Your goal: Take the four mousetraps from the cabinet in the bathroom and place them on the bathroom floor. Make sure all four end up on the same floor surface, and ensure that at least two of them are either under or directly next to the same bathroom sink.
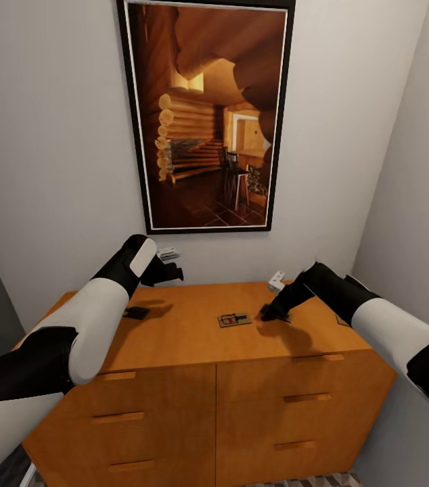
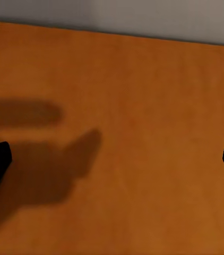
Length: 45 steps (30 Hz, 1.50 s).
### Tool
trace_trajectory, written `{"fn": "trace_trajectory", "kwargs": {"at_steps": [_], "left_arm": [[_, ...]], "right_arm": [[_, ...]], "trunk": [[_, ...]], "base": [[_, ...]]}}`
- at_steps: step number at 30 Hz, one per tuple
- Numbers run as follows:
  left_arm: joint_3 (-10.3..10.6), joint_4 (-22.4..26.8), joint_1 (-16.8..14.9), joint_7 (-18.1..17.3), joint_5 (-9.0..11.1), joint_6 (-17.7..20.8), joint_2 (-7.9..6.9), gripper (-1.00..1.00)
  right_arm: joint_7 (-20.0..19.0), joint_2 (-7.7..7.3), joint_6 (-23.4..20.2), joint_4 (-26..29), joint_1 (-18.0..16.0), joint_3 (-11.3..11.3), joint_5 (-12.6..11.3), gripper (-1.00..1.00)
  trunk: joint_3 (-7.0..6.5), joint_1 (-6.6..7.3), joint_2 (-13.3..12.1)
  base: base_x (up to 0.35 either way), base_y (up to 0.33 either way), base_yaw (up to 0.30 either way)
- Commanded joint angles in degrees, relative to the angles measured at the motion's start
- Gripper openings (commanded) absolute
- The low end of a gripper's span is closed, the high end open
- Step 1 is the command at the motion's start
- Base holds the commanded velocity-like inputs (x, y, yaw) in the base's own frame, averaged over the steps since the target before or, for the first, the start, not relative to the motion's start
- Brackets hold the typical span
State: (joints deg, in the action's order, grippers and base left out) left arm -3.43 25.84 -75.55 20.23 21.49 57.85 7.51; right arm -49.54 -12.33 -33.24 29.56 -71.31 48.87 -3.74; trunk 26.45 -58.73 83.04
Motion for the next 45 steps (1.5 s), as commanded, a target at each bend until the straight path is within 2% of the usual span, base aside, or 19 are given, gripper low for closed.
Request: {"fn": "trace_trajectory", "kwargs": {"at_steps": [1, 15, 19, 27, 45], "left_arm": [[-0.35, 0.06, -0.04, 0.51, 0.40, 0.16, 0.08, 1.00], [-0.35, 0.09, -0.04, 0.51, 0.40, 0.16, 0.14, 1.00], [-0.35, 0.09, -0.04, 0.51, 0.40, 0.16, 0.14, 1.00], [-0.35, 0.09, -0.04, 0.51, 0.40, 0.16, 0.16, 1.00], [-0.35, 0.16, -0.04, 0.51, 0.40, 0.23, 0.21, 1.00]], "right_arm": [[0.06, -0.07, -0.39, -0.18, -0.07, 0.29, -0.38, 1.00], [-0.10, -0.15, -0.27, -1.49, -0.05, 0.13, -0.23, 1.00], [-2.84, -0.15, -0.32, -1.56, -0.06, 0.17, 0.19, 1.00], [-4.29, -0.22, -0.33, -1.52, -0.06, 0.17, 0.37, 1.00], [-4.51, -0.22, -0.34, -1.59, -0.06, 0.32, 0.23, 1.00]], "trunk": [[0.07, 0.00, 0.04], [0.07, 0.00, 0.04], [0.07, 0.00, 0.04], [0.07, 0.00, 0.04], [0.07, 0.00, 0.04]], "base": [[0.000, 0.000, 0.000], [0.048, -0.031, 0.000], [0.053, -0.045, 0.000], [0.014, -0.012, 0.000], [0.001, -0.001, 0.000]]}}
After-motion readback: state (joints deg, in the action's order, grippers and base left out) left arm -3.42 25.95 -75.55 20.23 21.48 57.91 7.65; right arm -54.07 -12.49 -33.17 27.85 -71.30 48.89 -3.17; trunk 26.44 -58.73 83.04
